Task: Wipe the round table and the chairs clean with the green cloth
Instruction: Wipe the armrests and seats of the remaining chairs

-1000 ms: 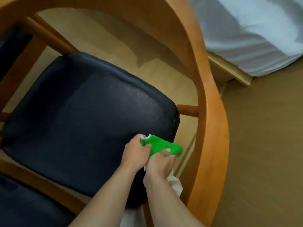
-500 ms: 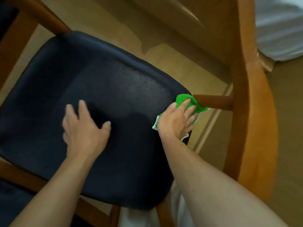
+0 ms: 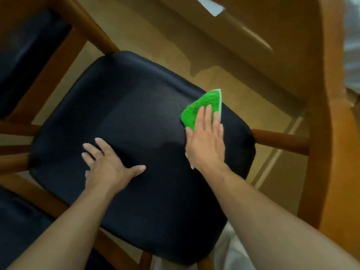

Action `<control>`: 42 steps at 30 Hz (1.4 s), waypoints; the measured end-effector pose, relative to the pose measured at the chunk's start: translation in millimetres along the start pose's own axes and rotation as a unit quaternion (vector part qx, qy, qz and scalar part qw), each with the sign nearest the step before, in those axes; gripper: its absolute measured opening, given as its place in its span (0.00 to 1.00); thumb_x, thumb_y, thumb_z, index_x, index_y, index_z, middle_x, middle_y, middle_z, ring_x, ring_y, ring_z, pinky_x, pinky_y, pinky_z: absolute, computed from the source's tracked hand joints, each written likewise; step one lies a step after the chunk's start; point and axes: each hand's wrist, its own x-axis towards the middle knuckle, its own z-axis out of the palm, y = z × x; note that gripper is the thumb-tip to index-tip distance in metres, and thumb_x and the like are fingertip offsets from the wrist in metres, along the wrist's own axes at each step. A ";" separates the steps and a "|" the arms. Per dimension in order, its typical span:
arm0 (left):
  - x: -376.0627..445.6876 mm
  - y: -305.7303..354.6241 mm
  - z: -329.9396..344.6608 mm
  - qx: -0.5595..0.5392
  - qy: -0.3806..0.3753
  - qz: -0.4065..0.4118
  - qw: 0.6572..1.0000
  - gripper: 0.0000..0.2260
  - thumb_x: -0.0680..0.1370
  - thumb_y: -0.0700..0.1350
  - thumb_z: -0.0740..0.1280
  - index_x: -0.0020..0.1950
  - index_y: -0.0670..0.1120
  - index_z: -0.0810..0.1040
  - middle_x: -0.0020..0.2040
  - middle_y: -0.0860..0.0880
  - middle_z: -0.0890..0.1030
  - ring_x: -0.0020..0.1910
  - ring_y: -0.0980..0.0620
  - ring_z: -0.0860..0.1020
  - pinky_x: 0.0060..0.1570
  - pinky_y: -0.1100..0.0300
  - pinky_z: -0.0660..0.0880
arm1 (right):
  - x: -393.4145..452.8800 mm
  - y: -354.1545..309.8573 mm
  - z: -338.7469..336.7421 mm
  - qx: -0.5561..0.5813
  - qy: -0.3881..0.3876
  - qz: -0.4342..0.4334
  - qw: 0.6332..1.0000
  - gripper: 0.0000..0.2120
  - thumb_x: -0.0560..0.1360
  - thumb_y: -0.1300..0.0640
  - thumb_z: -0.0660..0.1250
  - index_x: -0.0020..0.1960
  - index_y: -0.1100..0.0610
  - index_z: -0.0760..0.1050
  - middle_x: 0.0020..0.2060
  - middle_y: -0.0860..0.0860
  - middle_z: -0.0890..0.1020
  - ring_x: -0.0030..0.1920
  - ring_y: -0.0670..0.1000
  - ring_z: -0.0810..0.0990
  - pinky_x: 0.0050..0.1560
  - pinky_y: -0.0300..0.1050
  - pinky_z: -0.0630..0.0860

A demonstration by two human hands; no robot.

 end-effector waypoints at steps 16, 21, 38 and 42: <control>9.6 -9.8 -1.4 0.082 -0.069 0.014 0.994 0.64 0.67 0.54 0.78 0.66 0.43 0.20 0.71 0.37 0.25 0.75 0.35 0.35 0.73 0.42 0.48 | 76.8 -152.3 -1.2 -0.022 0.026 -0.114 0.993 0.27 0.82 0.47 0.47 0.79 0.53 0.47 0.78 0.56 0.49 0.77 0.61 0.45 0.74 0.61 0.44; 11.2 -18.7 2.2 0.061 -0.069 0.024 0.995 0.60 0.68 0.52 0.78 0.74 0.46 0.28 0.68 0.42 0.22 0.74 0.38 0.31 0.73 0.42 0.46 | 28.2 -195.9 27.1 -0.074 -0.113 -0.366 0.921 0.27 0.82 0.46 0.49 0.79 0.49 0.49 0.79 0.53 0.46 0.78 0.57 0.41 0.74 0.58 0.39; -3.9 -5.3 -10.4 0.061 -0.043 -0.012 0.997 0.62 0.67 0.54 0.78 0.73 0.44 0.26 0.74 0.38 0.28 0.76 0.38 0.37 0.74 0.45 0.51 | -17.1 -54.1 -33.2 0.060 -0.164 -0.033 0.984 0.24 0.84 0.51 0.49 0.77 0.57 0.56 0.78 0.54 0.54 0.77 0.53 0.52 0.73 0.49 0.55; -23.7 9.4 -7.6 -0.030 -0.007 0.055 0.998 0.48 0.73 0.57 0.72 0.79 0.44 0.43 0.79 0.39 0.44 0.78 0.42 0.48 0.74 0.48 0.54 | -62.5 -35.0 -54.3 0.321 -0.191 0.070 0.925 0.14 0.82 0.49 0.55 0.44 0.54 0.73 0.44 0.47 0.79 0.49 0.52 0.77 0.53 0.50 0.73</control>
